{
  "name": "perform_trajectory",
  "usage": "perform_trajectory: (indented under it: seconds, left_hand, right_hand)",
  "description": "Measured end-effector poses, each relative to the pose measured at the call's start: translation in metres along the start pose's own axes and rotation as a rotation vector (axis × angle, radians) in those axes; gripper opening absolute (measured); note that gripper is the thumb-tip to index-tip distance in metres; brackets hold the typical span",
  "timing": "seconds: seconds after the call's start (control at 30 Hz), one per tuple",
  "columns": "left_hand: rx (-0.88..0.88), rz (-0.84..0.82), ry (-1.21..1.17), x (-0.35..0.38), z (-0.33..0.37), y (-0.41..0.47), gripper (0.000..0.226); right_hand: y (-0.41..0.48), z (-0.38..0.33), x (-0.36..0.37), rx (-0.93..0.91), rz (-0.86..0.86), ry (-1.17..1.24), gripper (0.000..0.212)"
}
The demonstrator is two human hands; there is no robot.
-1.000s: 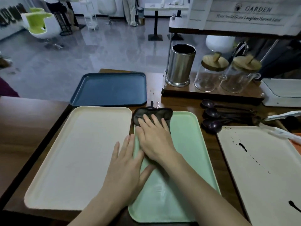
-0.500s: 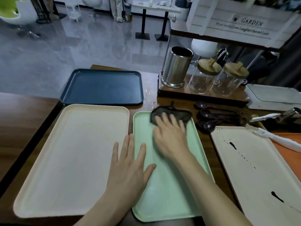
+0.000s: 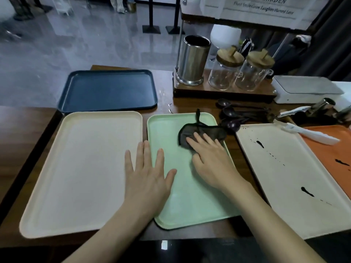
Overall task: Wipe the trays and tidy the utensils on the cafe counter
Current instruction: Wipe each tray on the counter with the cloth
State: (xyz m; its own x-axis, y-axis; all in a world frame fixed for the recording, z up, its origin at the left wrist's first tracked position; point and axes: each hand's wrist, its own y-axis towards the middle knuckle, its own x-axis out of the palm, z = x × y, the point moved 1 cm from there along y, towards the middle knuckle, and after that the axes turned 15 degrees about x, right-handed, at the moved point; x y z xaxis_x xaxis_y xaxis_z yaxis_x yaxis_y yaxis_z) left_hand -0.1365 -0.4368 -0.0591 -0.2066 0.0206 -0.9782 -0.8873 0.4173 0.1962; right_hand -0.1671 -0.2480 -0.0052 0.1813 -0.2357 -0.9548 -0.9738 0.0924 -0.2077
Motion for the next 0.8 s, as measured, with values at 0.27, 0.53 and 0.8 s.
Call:
perform_trajectory:
  seconds: [0.27, 0.53, 0.8]
  left_hand:
    - [0.004, -0.007, -0.027, -0.001, 0.0, 0.0, 0.075]
    - [0.053, -0.06, 0.007, -0.004, -0.006, 0.001, 0.074]
    - [-0.043, -0.242, -0.133, -0.03, -0.001, 0.006, 0.081]
  right_hand:
    - [-0.118, 0.023, 0.019, 0.011, -0.072, -0.07, 0.072]
    - [-0.033, 0.007, 0.001, -0.002, -0.073, -0.043, 0.055]
    - [0.0, 0.043, -0.045, -0.166, 0.011, 0.029, 0.056]
